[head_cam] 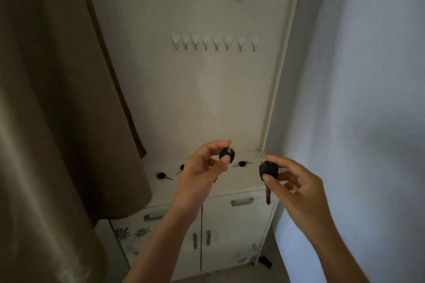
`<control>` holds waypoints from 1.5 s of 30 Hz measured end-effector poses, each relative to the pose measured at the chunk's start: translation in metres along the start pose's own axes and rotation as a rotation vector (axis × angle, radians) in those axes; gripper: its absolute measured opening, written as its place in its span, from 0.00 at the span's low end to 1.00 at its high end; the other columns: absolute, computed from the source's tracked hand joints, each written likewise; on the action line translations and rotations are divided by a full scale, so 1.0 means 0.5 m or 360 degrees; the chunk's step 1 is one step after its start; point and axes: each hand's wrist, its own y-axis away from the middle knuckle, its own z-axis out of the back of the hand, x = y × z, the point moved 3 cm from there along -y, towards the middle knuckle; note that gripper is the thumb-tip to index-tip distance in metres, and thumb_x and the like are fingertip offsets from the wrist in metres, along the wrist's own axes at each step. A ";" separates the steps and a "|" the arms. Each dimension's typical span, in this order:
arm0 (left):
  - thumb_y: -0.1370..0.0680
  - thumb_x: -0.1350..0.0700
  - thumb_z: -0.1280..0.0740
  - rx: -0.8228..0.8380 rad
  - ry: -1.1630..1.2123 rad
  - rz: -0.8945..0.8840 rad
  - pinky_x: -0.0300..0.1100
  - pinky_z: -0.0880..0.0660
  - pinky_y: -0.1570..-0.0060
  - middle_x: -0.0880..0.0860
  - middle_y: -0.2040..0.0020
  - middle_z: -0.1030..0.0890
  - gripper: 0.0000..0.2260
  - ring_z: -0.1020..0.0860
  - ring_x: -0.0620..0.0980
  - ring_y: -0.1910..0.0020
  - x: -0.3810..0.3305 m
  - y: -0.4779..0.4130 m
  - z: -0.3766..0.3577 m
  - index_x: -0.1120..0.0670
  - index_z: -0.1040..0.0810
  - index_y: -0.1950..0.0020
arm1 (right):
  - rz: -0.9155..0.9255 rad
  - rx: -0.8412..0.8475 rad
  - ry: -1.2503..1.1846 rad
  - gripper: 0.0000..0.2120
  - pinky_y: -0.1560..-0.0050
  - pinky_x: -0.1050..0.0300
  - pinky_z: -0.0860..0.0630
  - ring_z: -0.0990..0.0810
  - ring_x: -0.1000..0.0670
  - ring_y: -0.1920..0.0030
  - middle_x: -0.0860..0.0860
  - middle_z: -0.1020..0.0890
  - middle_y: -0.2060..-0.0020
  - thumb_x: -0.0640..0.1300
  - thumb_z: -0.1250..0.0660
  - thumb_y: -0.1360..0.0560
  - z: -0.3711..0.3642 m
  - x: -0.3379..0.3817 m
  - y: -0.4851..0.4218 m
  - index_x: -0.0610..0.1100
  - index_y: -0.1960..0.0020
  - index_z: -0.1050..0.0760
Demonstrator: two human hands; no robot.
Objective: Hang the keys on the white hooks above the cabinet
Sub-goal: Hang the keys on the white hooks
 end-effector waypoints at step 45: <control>0.22 0.62 0.34 -0.0256 -0.0034 -0.0284 0.28 0.27 0.59 0.47 0.47 0.18 0.14 0.23 0.39 0.62 0.100 -0.851 -0.081 0.44 0.20 0.43 | 0.0234 -0.0155 -0.0021 0.17 0.60 0.74 0.26 0.17 0.52 0.58 0.55 0.18 0.52 0.37 0.28 0.28 -0.033 -0.215 -1.006 0.48 0.42 0.21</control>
